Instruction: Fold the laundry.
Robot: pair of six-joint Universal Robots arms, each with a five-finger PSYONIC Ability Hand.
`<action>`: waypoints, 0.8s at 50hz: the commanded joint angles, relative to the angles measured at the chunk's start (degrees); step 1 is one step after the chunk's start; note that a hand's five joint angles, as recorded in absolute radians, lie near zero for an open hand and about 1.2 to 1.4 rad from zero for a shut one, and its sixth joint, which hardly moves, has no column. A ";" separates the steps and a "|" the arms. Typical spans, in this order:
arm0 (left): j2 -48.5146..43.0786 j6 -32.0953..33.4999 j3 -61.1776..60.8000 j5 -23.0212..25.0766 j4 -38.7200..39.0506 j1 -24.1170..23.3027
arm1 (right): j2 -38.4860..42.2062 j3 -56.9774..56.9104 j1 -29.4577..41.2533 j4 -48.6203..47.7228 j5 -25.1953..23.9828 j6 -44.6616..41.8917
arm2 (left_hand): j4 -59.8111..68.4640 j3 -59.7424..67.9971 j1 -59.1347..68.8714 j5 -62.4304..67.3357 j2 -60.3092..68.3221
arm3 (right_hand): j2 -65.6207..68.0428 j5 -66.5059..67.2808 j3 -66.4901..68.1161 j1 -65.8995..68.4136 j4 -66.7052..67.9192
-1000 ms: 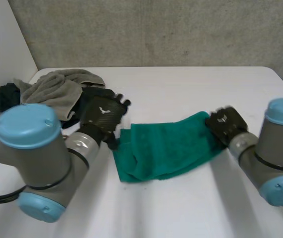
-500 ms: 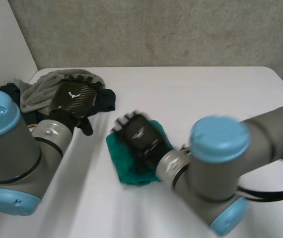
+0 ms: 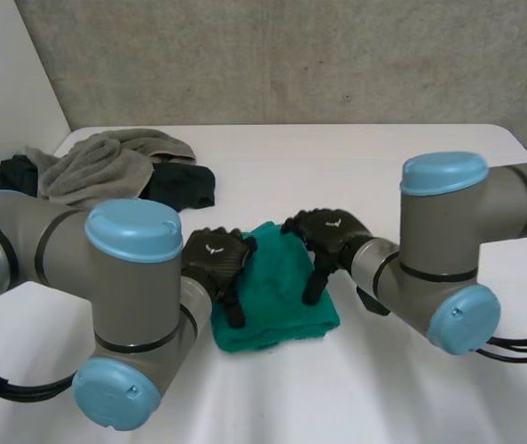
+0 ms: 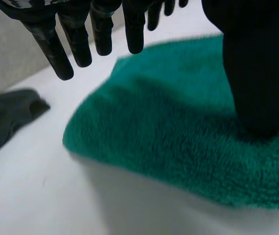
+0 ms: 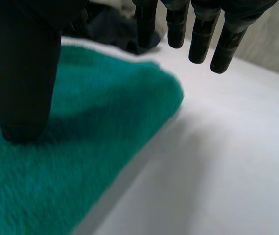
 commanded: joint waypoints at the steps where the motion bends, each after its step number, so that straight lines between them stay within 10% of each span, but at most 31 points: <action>1: -3.31 3.75 -0.63 -0.67 -1.11 1.42 | 6.16 -3.04 0.13 3.12 1.97 -9.29 | -0.12 -0.53 -1.59 -0.60 -0.13 | -2.83 -3.63 -2.41 -1.74 -3.56; 9: -2.44 6.65 0.16 0.47 -0.94 2.04 | 2.48 -1.72 -0.14 1.37 7.52 -12.20 | -1.13 -1.54 -2.60 -1.61 -1.14 | 3.14 2.34 3.56 4.23 2.41; 28: 11.98 6.13 13.33 30.34 -11.82 8.10 | -16.95 26.84 -5.24 -11.64 7.17 10.91 | 0.04 -0.36 -1.42 -0.43 0.04 | -2.83 -3.63 -2.41 -1.74 -3.56; 40: 11.80 5.95 15.01 32.56 -13.59 7.84 | -11.86 29.84 -4.10 -16.65 3.74 13.47 | -0.46 -0.86 -1.93 -0.94 -0.47 | -2.83 -3.63 -2.41 -1.74 -3.56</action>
